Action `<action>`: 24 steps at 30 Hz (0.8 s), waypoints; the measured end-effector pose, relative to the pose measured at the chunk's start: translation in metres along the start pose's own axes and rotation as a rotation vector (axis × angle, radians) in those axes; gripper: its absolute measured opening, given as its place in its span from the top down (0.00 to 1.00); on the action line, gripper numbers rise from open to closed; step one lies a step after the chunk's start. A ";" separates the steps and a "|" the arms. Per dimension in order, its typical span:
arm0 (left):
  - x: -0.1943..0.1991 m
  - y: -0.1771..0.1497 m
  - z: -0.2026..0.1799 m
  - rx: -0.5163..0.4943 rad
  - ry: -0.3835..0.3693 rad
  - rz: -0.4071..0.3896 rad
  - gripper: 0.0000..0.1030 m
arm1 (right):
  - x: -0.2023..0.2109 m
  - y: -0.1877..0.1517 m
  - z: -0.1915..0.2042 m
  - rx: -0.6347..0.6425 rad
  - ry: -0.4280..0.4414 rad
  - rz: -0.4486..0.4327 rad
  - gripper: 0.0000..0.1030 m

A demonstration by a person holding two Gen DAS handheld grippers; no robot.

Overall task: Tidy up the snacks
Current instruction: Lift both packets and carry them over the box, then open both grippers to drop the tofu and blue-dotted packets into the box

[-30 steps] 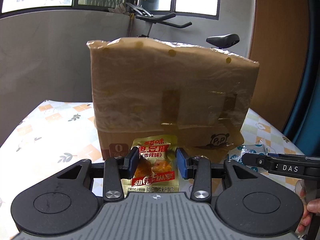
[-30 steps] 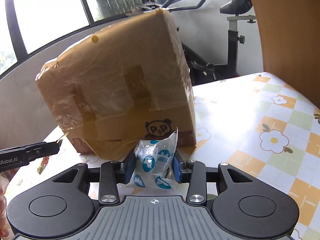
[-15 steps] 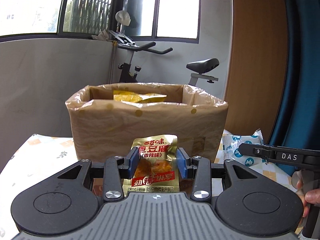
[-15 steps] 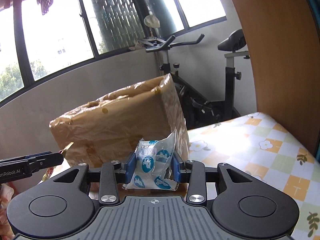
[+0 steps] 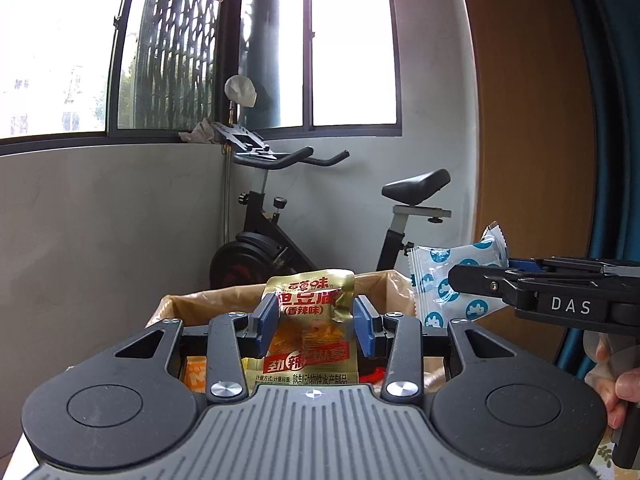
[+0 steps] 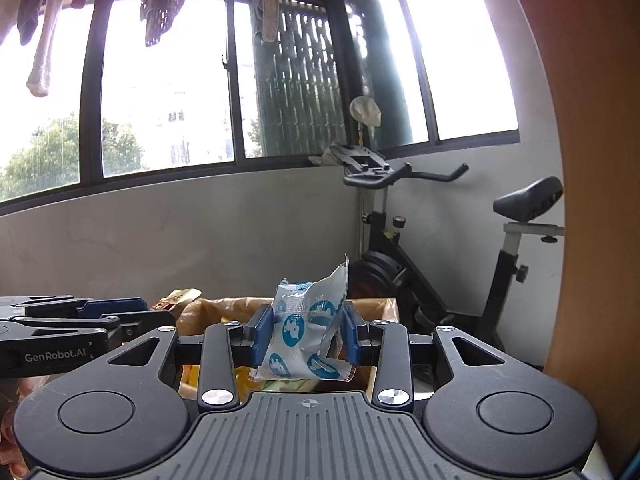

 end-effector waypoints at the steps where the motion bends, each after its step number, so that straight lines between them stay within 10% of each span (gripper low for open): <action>1: -0.003 0.003 0.003 -0.002 0.009 0.004 0.58 | -0.008 0.004 0.002 -0.003 0.002 0.010 0.68; 19: -0.037 -0.013 0.026 0.040 0.010 0.161 0.57 | -0.067 -0.031 0.014 0.060 -0.063 0.183 0.71; 24: -0.033 -0.009 0.030 0.066 0.005 0.146 0.34 | -0.058 -0.030 0.014 0.071 -0.069 0.181 0.66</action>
Point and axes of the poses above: each gripper's, at about its wrist camera, not at the fingertips, and x roughly against the way its jaws point, z to its left, y to its top, the point moved 3 cm from there along -x, roughly the way its jaws point, and after that the axes turned 11 degrees about z, right-handed, at the moved point
